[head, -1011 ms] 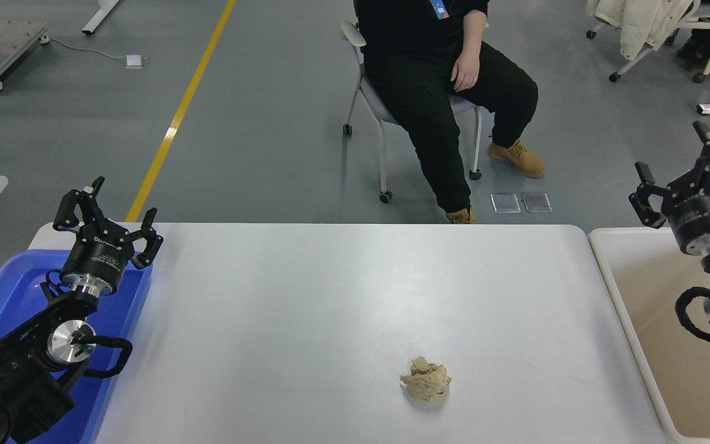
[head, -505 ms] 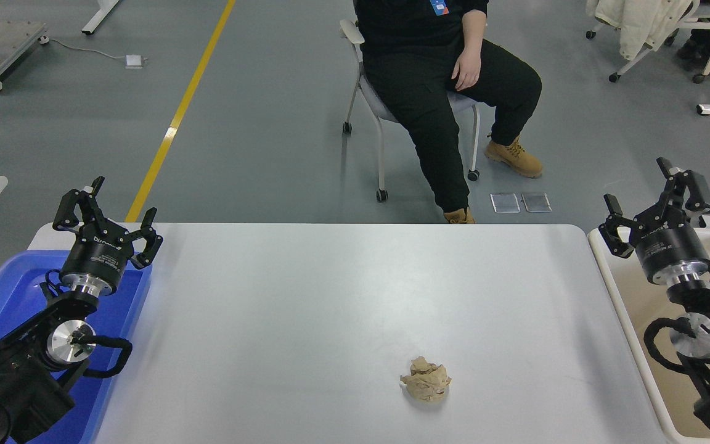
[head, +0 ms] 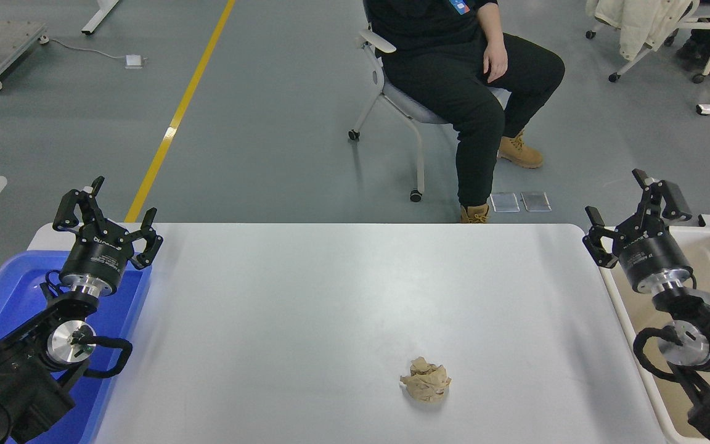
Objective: Clean the table surface
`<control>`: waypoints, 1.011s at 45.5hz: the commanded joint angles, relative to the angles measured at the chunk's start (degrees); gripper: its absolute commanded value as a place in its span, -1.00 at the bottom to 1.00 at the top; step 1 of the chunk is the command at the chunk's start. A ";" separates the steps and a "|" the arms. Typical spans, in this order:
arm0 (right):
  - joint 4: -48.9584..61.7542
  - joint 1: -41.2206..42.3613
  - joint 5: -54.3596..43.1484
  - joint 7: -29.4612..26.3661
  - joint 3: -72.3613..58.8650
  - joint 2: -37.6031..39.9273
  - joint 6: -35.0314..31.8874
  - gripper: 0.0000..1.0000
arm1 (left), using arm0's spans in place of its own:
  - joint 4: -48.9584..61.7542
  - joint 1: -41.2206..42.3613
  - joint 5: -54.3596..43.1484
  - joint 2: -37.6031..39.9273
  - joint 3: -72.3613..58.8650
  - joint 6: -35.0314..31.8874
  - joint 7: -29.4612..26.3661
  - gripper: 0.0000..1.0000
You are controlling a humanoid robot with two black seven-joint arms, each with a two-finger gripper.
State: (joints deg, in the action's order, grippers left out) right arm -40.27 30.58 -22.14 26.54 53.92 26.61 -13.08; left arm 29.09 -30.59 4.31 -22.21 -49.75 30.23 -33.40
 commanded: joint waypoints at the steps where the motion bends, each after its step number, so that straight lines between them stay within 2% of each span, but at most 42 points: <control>1: 1.51 6.33 5.52 -0.08 -14.18 8.37 -0.28 0.98 | 0.00 0.00 0.00 -0.02 0.00 0.00 0.00 1.00; 11: 1.24 13.97 6.50 -0.26 -26.93 10.92 -0.72 0.98 | 0.00 0.00 0.00 -0.02 0.00 0.00 0.00 1.00; 14: 1.07 15.20 5.54 -0.26 -30.97 12.06 -2.91 0.99 | 0.00 0.00 0.00 -0.02 0.00 0.00 0.00 1.00; 24: 0.80 28.64 -10.80 -0.17 -52.67 12.42 -5.11 0.98 | 0.00 0.00 0.00 -0.02 0.00 0.00 0.00 1.00; 32: 0.80 36.82 -20.64 0.09 -64.10 6.71 -5.20 0.99 | 0.00 0.00 0.00 -0.02 0.00 0.00 0.00 1.00; 36: 0.19 39.90 -28.99 0.18 -68.85 2.93 -5.29 0.98 | 0.00 0.00 0.00 -0.02 0.00 0.00 0.00 1.00; 41: -1.39 42.45 -38.13 0.36 -71.59 -1.99 -5.29 0.98 | 0.00 0.00 0.00 -0.02 0.00 0.00 0.00 1.00; 46: -3.59 44.73 -42.01 0.44 -73.60 -5.95 -5.29 0.98 | 0.00 0.00 0.00 0.06 0.00 0.00 0.00 1.00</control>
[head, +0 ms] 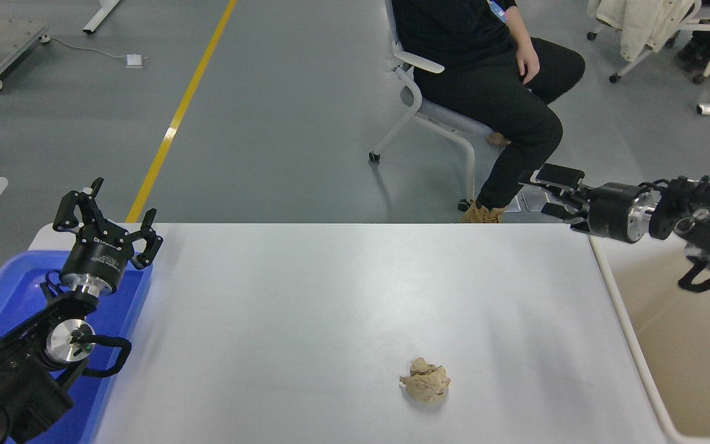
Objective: Clean the table surface
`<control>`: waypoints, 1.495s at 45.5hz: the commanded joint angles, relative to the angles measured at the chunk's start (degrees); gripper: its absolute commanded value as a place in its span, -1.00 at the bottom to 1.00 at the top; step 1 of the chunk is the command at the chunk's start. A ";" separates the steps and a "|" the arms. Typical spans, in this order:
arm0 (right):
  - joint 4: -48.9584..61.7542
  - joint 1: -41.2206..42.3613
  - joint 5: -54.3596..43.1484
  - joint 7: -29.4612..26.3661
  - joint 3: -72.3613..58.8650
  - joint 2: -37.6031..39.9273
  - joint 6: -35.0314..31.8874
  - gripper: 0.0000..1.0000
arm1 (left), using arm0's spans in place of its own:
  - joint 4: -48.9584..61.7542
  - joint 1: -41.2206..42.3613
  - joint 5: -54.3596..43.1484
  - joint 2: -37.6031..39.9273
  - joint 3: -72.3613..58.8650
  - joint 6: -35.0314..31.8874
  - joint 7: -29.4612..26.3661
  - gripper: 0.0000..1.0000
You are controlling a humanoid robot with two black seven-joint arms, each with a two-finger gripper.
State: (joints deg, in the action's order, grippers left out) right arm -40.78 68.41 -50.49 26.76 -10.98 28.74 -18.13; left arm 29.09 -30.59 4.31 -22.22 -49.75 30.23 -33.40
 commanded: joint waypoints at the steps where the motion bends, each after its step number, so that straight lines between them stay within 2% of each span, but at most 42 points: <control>1: -3.86 7.53 -14.02 0.22 -9.31 -8.44 -0.42 0.98 | 0.00 0.00 0.00 -0.01 0.00 0.00 0.00 1.00; 12: -11.77 10.87 -16.31 1.37 -17.22 -12.13 -1.39 0.98 | 0.00 0.00 0.00 -0.01 0.00 0.00 0.00 1.00; 25: -11.16 7.88 -16.84 1.28 -25.40 -17.23 -1.21 0.98 | 0.00 0.00 0.00 -0.01 0.00 0.00 0.00 1.00; 45: -11.16 3.93 -16.92 1.19 -25.14 -18.81 -0.77 0.98 | 0.00 0.00 0.00 -0.01 0.00 0.00 0.00 1.00; 68: -7.39 -0.46 -16.04 1.10 -25.05 -18.81 5.82 0.98 | 0.00 0.00 0.00 0.07 0.00 0.00 0.00 1.00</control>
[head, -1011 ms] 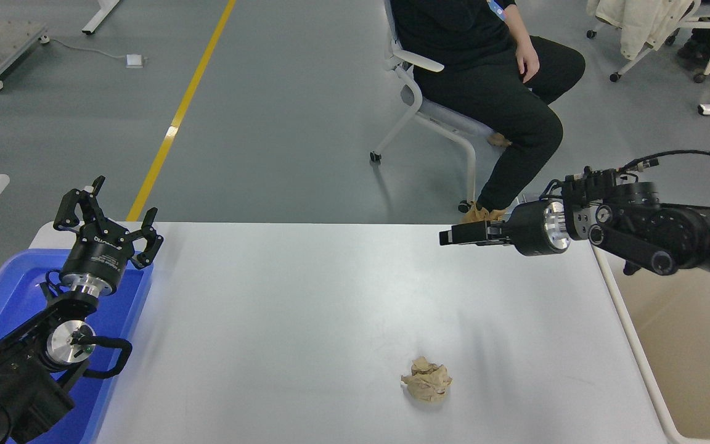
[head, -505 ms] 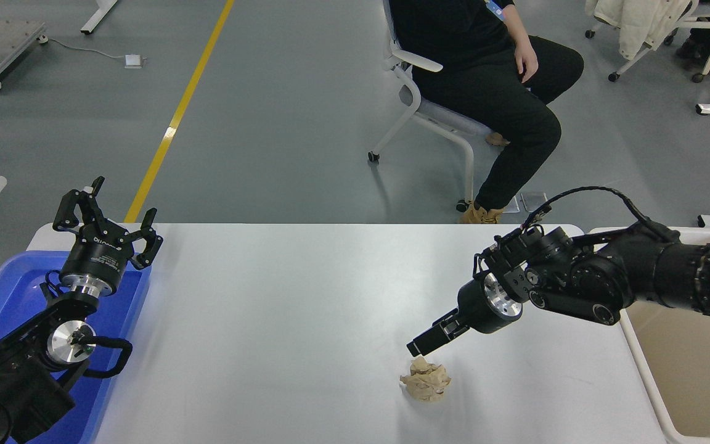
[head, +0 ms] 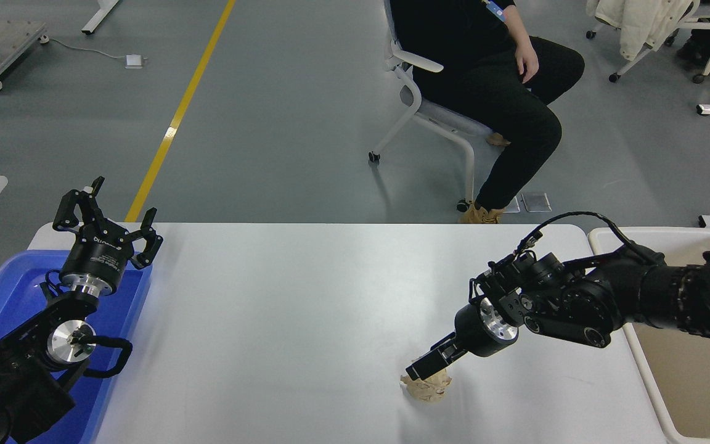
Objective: Clean the table surface
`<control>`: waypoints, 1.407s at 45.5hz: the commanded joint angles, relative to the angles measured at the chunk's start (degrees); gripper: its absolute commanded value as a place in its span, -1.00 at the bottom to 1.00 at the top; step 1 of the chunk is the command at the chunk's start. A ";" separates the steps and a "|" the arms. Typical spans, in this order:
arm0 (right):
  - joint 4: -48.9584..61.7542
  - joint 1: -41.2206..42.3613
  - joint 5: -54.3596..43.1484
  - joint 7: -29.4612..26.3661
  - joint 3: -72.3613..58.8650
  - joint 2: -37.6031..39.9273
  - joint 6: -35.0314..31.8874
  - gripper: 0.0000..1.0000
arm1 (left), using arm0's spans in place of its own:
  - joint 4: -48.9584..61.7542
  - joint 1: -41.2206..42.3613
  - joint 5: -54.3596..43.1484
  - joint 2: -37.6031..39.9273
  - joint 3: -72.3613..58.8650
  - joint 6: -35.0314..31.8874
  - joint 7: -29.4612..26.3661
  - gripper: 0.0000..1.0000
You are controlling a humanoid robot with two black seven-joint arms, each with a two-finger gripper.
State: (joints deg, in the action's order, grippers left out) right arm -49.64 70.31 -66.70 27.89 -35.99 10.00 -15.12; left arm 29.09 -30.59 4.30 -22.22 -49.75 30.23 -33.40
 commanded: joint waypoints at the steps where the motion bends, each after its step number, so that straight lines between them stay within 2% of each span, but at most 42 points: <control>1: 1.65 -2.63 0.17 -0.03 -0.04 -0.07 2.81 0.98 | 0.00 0.00 0.00 -0.01 0.00 0.00 0.00 1.00; 28: 1.91 -6.32 0.26 0.32 0.49 -0.16 4.83 0.96 | 0.00 0.00 0.00 -0.01 0.00 0.00 0.00 1.00; 31: 1.91 -6.85 0.26 0.41 0.57 -0.51 5.62 0.88 | 0.00 0.00 0.00 -0.01 0.00 0.00 0.00 1.00; 34: 2.26 -7.29 0.17 0.32 0.49 -0.60 6.94 0.70 | 0.00 0.00 0.00 -0.01 0.00 0.00 0.00 1.00; 39: 3.58 -8.70 0.25 0.32 0.49 -0.69 9.31 0.64 | 0.00 0.00 0.00 -0.01 0.00 0.00 0.00 1.00; 42: 4.37 -9.14 0.17 0.41 0.57 -0.69 10.02 0.50 | 0.00 0.00 0.00 -0.01 0.00 0.00 0.00 1.00; 43: 4.55 -9.14 0.17 0.50 0.49 -0.77 10.19 0.34 | 0.00 0.00 0.00 0.07 0.00 0.00 0.00 1.00; 46: 4.99 -8.97 -0.18 1.20 -0.13 -0.77 10.37 -0.52 | 0.00 0.00 0.00 -0.01 0.00 0.00 0.00 1.00; 48: 5.69 -8.96 -0.27 1.38 -0.39 -0.77 10.37 -0.99 | 0.00 0.00 0.00 -0.01 0.00 0.00 0.00 1.00; 64: 6.66 -7.47 0.17 1.55 0.13 -0.69 10.46 -1.00 | 0.00 0.00 0.00 0.07 0.00 0.00 0.00 1.00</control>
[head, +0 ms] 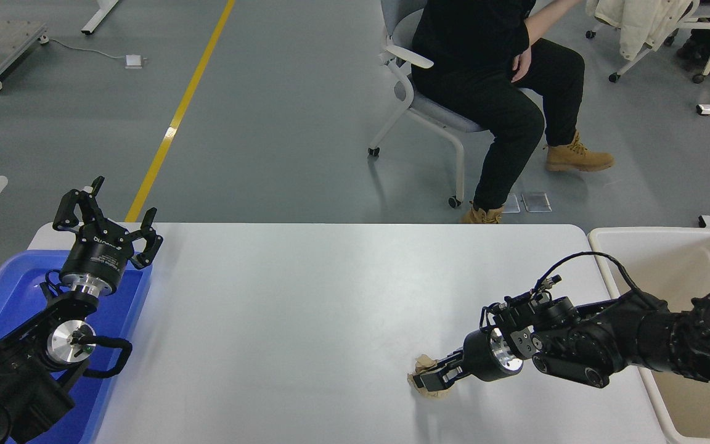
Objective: Clean the table surface
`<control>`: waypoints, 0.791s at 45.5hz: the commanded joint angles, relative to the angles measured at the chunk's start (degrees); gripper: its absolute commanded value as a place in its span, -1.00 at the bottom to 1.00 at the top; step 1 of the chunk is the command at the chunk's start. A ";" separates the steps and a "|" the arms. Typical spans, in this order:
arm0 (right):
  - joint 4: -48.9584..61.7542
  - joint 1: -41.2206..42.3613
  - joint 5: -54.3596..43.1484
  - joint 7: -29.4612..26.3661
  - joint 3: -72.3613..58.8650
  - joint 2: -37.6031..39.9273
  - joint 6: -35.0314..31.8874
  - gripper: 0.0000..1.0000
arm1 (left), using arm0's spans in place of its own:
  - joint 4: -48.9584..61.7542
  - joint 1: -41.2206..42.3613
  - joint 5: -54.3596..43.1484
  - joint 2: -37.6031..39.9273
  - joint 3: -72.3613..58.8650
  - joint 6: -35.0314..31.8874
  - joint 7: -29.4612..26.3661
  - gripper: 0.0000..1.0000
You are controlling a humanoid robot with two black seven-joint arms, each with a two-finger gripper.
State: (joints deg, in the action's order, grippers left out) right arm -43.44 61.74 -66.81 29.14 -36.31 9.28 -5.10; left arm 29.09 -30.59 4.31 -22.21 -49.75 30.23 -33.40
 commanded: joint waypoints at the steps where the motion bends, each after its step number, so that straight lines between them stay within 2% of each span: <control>1: 0.37 1.27 0.27 0.30 0.63 0.13 0.44 -1.00 | 0.00 0.00 0.00 0.06 0.00 0.00 0.00 1.00; 6: 0.11 3.12 0.36 1.79 2.91 1.09 0.44 -1.00 | 0.00 0.00 0.00 -0.02 0.00 0.00 0.00 1.00; 24: -4.37 10.41 5.89 15.68 16.88 14.09 -0.17 -1.00 | 0.00 0.00 0.00 -0.02 0.00 0.00 0.00 1.00; 31: -2.88 12.17 11.34 16.03 24.52 20.34 -0.17 -1.00 | 0.00 0.00 0.00 -0.02 0.00 0.00 0.00 1.00; 36: 1.15 11.30 12.23 15.86 32.43 21.13 -0.17 -1.00 | 0.00 0.00 0.00 -0.02 0.00 0.00 0.00 1.00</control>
State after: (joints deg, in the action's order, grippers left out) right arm -46.12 71.85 -59.04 43.00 -17.01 24.78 -5.13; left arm 29.09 -30.59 4.31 -22.22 -49.75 30.23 -33.40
